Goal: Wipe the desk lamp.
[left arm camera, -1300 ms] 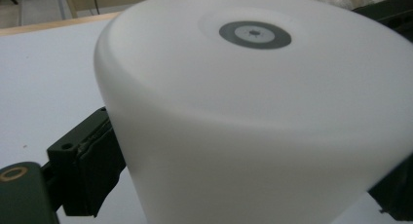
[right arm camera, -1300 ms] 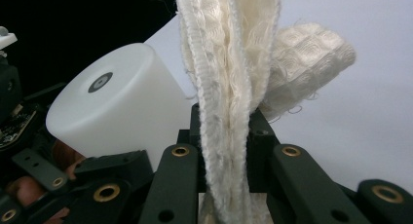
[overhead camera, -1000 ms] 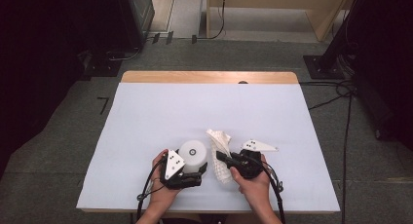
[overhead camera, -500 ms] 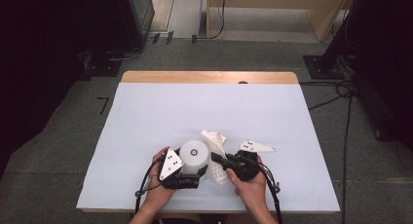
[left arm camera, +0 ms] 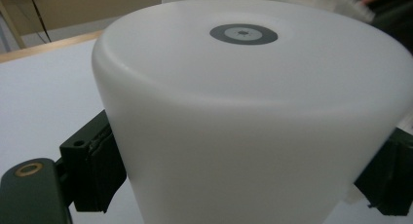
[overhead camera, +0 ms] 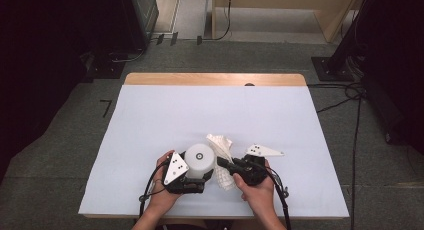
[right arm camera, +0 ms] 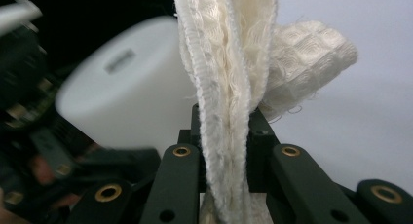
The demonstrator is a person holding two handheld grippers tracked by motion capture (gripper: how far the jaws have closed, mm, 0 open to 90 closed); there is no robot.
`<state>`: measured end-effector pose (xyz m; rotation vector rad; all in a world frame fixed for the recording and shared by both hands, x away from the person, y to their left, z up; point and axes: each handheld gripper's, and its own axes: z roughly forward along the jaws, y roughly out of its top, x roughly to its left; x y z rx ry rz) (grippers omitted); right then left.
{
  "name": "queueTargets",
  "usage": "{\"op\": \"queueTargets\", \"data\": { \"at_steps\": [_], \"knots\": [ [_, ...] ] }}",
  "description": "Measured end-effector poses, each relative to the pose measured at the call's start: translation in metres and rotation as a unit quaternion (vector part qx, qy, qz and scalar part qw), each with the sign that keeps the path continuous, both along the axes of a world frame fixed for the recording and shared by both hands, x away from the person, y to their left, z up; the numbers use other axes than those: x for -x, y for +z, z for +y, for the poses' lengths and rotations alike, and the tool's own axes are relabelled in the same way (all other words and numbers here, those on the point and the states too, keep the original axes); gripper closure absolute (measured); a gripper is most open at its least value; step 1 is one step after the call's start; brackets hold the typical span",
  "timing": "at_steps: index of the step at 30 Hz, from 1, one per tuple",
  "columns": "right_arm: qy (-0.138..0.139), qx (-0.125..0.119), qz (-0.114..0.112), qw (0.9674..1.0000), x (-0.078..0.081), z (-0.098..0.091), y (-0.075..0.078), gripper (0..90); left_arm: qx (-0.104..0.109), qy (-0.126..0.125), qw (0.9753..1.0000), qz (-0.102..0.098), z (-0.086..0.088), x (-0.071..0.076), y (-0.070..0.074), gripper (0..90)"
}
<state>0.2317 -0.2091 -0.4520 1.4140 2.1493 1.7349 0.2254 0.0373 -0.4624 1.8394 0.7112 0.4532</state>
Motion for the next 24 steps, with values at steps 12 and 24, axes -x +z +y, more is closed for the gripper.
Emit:
{"op": "queueTargets", "data": {
  "at_steps": [12, 24],
  "knots": [
    [0.005, -0.018, -0.017, 0.9997, 0.002, -0.004, 0.015, 79.4, -0.004, -0.007, 1.0, 0.005, -0.001, -0.002, -0.004, 8.7],
    [-0.019, -0.009, -0.019, 0.9996, -0.001, -0.017, 0.016, 79.2, -0.01, -0.024, 0.9997, 0.005, 0.003, -0.004, -0.014, 8.6]
  ]
}}
